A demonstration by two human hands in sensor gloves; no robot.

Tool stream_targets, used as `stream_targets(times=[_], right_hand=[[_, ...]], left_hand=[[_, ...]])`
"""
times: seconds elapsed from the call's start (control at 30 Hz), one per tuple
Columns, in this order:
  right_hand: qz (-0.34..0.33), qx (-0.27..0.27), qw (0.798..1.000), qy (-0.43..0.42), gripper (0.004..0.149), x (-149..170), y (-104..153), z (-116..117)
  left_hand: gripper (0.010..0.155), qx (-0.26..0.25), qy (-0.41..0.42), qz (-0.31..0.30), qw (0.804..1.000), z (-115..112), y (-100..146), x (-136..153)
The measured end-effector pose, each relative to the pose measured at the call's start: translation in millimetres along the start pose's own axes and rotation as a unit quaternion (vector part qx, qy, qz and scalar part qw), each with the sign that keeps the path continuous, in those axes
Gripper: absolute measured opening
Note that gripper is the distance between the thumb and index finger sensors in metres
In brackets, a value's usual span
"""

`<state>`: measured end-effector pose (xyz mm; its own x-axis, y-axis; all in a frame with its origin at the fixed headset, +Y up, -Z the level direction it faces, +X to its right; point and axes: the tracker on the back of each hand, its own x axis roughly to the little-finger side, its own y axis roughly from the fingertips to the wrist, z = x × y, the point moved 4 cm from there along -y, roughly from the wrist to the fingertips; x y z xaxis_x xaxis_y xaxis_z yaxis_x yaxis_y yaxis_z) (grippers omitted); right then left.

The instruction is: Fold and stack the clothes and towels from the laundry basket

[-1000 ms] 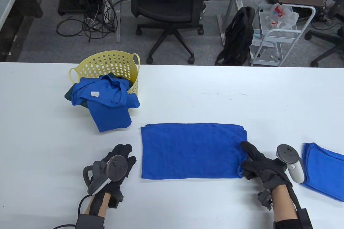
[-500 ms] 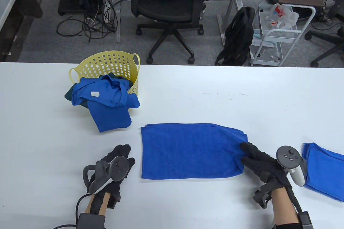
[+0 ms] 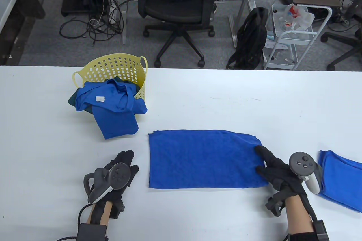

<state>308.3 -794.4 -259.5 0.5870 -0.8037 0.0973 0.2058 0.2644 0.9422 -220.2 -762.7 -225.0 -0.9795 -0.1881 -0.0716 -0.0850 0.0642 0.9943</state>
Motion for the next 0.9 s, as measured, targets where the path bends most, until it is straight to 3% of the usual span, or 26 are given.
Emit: stream_targets(times=[0.07,0.27,0.4,0.57,0.63,0.67,0.7,0.77,0.8,0.83,0.9], right_hand=[[0.000,-0.034,0.999,-0.035,0.080,5.3,-1.4,4.7],[-0.070,-0.042,0.985,-0.151,0.085,-9.9,2.1,0.0],[-0.025,-0.037,0.995,-0.085,0.085,0.6,1.2,1.8],[-0.044,0.000,0.991,-0.129,0.083,-7.0,11.0,-21.5],[-0.009,0.050,0.997,-0.055,0.082,-23.1,21.1,-39.0],[0.034,0.082,0.995,0.036,0.082,-33.9,25.6,-47.6],[0.063,0.101,0.984,0.131,0.082,-48.5,27.9,-54.1],[0.050,0.113,0.971,0.207,0.082,-87.5,25.8,-55.2],[0.044,0.112,0.970,0.210,0.082,-98.0,24.8,-52.9],[0.016,0.104,0.966,0.237,0.082,-131.6,20.2,-40.9],[-0.008,0.070,0.948,0.311,0.083,-177.7,9.5,-6.2]], left_hand=[[0.071,0.002,0.000,-0.004,1.000,-0.4,0.2,-2.0],[0.072,0.011,-0.003,-0.017,1.000,-3.8,0.1,-9.2],[0.072,0.018,-0.007,-0.020,1.000,-6.0,-0.1,-10.5],[0.073,0.009,-0.010,-0.016,1.000,-0.5,1.7,-8.5],[0.073,0.003,0.004,-0.013,1.000,3.1,2.2,-6.5],[0.073,0.000,0.012,-0.012,1.000,4.5,2.2,-5.7],[0.074,-0.001,0.017,-0.011,1.000,5.3,2.0,-5.0],[0.074,0.000,0.019,-0.011,1.000,5.8,1.9,-4.5],[0.074,0.000,0.018,-0.010,1.000,5.9,1.9,-4.4],[0.074,-0.001,0.016,-0.009,1.000,6.5,2.2,-4.2],[0.075,-0.003,0.017,-0.009,1.000,6.9,2.1,-3.5]])
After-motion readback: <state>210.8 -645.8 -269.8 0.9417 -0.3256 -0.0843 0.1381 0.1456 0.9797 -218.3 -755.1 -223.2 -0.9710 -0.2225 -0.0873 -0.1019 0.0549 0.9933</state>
